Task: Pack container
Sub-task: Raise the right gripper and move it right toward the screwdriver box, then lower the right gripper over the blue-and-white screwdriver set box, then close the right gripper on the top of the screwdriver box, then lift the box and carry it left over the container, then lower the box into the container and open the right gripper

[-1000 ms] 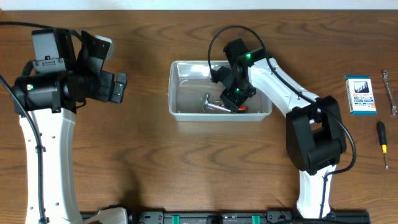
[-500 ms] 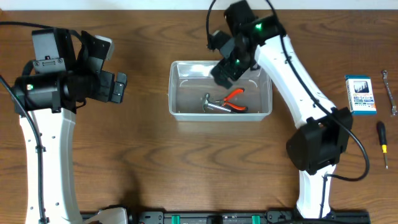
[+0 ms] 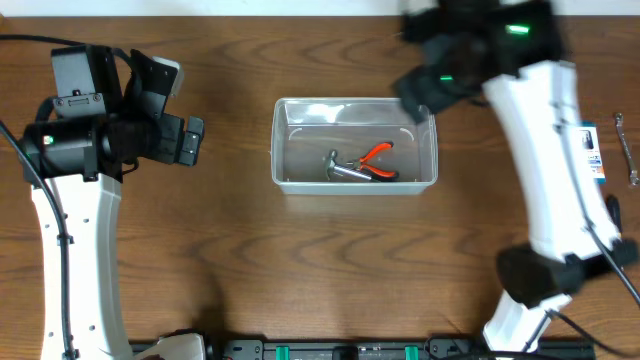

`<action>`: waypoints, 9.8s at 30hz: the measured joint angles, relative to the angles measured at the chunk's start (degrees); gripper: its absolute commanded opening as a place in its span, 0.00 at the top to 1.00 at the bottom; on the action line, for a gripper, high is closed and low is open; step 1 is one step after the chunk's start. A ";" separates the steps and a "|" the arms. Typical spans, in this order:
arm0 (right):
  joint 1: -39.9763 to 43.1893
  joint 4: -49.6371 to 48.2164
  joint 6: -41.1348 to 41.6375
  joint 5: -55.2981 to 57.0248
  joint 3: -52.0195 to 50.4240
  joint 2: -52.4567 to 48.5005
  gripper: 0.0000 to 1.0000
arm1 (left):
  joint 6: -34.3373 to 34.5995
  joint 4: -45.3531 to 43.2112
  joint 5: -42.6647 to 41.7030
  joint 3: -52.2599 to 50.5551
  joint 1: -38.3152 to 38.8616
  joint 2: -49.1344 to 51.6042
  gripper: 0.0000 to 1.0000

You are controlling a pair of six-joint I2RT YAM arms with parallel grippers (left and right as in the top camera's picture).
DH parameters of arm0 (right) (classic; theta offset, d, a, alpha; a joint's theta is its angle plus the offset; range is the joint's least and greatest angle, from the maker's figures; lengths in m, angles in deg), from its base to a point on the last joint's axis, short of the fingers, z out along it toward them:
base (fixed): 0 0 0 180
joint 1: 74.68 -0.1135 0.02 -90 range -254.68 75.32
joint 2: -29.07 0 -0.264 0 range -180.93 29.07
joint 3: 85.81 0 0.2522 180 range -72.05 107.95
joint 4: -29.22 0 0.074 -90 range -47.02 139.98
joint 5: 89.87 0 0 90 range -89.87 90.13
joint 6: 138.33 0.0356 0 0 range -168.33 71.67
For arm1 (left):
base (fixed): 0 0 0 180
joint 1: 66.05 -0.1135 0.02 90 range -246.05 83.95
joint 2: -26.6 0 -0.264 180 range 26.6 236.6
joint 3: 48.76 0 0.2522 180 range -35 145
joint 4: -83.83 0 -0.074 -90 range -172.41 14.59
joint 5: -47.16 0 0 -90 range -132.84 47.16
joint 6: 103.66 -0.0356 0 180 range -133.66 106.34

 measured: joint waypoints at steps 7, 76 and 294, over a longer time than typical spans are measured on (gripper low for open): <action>12.00 4.37 2.43 0.87 0.50 10.03 0.01 | -0.02 0.02 0.00 0.00 0.00 0.00 0.02; 47.50 -13.35 -16.04 -1.90 -3.69 -32.65 0.01 | -0.02 0.02 0.00 0.00 0.00 0.00 0.02; -13.97 -6.49 -36.35 -7.65 -3.85 -26.45 0.52 | -0.02 0.02 0.00 0.00 0.00 0.00 0.02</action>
